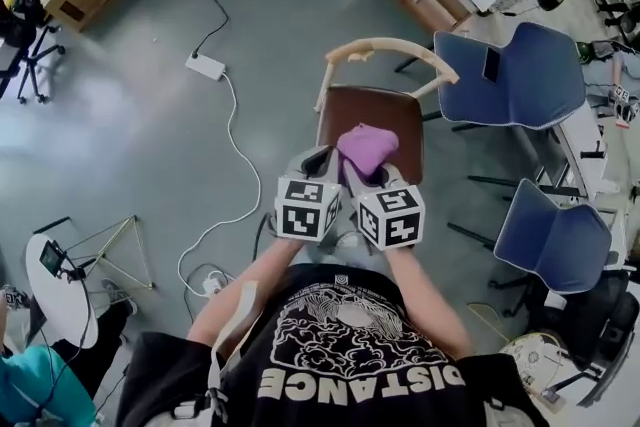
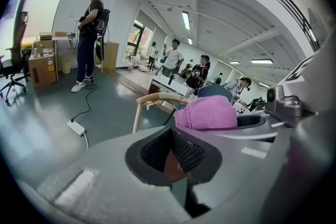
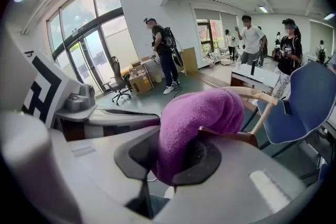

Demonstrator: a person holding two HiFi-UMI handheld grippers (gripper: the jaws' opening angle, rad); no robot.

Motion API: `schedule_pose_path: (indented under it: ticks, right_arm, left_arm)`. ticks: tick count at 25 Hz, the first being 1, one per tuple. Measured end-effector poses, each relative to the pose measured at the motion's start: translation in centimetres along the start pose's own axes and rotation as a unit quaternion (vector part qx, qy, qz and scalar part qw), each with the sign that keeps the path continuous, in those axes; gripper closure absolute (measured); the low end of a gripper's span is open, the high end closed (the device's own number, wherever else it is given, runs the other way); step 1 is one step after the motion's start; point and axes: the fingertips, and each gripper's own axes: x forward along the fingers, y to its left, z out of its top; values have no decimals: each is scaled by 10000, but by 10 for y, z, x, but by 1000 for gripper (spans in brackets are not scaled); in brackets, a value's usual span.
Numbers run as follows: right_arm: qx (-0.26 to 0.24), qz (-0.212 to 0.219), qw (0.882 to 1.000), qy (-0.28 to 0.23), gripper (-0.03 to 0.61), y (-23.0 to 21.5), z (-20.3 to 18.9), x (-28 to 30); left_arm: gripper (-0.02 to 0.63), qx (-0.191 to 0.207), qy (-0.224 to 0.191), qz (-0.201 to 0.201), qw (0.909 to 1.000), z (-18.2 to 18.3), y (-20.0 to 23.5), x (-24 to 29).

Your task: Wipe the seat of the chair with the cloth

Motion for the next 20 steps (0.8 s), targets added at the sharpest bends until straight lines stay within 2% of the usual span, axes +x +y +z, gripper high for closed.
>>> schedule_pose_path:
  ticks: [6,11,15,20]
  right_arm:
    - [-176,256,9992,256,512,-6,-1,43]
    - [-217,605,9969,464,512,-30,-12,83]
    - [-208,909,9926,774,512,-56,-31,114]
    - [-413,1281,9850,1083,512,-83,-54,163]
  left_arm:
    - [617,-351,111,171,9992,-8,32,19]
    - [617,-581,145,540,9967,-15,56,52]
    - [617,-946,231,913,9911,-31,71,85]
    - [617,-1484,313,1309,9797,-57,93,124]
